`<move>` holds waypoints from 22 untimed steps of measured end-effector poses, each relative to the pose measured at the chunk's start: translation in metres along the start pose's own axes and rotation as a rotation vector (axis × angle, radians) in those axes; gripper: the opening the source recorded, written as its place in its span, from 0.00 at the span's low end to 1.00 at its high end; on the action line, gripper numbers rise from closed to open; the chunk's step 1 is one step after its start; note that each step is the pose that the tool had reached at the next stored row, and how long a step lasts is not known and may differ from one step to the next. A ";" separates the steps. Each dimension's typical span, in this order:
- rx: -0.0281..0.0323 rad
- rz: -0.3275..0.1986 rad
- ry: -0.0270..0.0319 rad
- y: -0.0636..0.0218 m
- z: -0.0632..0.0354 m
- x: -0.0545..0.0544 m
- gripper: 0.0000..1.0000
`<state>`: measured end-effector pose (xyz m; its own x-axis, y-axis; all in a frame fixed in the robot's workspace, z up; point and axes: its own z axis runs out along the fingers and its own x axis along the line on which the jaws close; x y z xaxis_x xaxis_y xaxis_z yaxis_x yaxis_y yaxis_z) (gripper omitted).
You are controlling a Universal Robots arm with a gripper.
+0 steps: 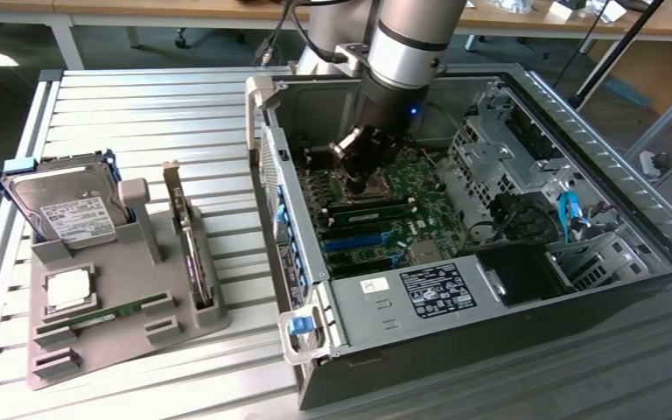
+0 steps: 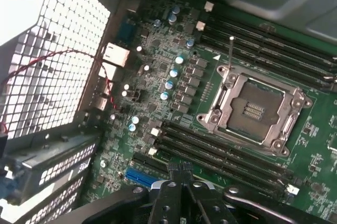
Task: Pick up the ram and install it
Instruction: 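Press down the ram until it locks into place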
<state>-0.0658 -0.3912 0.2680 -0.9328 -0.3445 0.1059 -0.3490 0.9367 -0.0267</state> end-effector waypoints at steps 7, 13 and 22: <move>-0.0039 0.039 0.0012 0.0000 0.0001 0.000 0.11; -0.0075 0.073 0.0021 0.0000 0.0001 0.000 0.11; 0.0217 0.079 -0.0881 0.0006 0.0012 0.001 0.11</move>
<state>-0.0673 -0.3912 0.2669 -0.9614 -0.2748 0.0149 -0.2752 0.9599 -0.0531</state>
